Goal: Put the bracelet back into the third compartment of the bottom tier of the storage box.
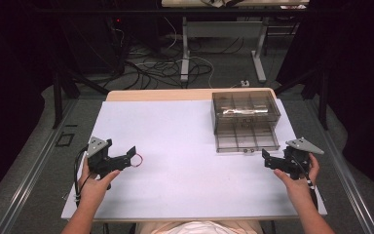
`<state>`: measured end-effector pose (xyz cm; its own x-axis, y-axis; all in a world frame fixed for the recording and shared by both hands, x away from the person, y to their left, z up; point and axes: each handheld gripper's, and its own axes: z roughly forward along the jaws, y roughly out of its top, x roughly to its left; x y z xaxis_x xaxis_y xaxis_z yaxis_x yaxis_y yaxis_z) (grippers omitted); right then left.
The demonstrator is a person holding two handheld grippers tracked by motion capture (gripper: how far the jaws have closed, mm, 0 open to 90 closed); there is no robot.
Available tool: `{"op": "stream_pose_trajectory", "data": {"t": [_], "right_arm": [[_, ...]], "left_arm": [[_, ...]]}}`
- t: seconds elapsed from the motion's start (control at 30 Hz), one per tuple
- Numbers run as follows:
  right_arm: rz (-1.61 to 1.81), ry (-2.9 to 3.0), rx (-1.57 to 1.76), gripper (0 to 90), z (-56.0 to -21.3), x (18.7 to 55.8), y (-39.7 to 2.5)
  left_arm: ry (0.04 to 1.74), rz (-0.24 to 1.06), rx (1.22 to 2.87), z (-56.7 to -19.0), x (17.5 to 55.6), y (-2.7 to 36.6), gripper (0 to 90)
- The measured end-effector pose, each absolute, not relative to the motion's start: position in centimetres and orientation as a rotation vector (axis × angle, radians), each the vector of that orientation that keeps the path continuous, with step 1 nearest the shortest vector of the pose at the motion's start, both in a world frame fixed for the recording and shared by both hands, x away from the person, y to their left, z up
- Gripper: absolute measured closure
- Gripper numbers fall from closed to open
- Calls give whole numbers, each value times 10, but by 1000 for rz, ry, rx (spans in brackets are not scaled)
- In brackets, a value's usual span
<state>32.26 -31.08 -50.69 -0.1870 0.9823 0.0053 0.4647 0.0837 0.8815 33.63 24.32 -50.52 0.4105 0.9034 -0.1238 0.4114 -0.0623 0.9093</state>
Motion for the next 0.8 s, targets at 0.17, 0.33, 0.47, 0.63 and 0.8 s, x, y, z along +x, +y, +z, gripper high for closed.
{"op": "stream_pose_trajectory", "data": {"t": [0.17, 0.33, 0.47, 0.63, 0.8], "right_arm": [[1040, 1754, 1426, 0, -507, 322, -307], [1050, 1776, 1398, 0, -505, 323, -298], [1052, 1800, 1412, 0, -504, 323, -292], [1069, 1837, 1399, 15, -501, 323, -281], [1075, 1880, 1378, 25, -498, 329, -269]], "left_arm": [[1168, 614, 1662, -506, 335, 243, 16], [1168, 610, 1644, -506, 335, 243, 16], [1175, 601, 1621, -506, 335, 244, 16], [1178, 607, 1615, -507, 334, 246, 12], [1172, 609, 1618, -507, 334, 246, 9]]}}
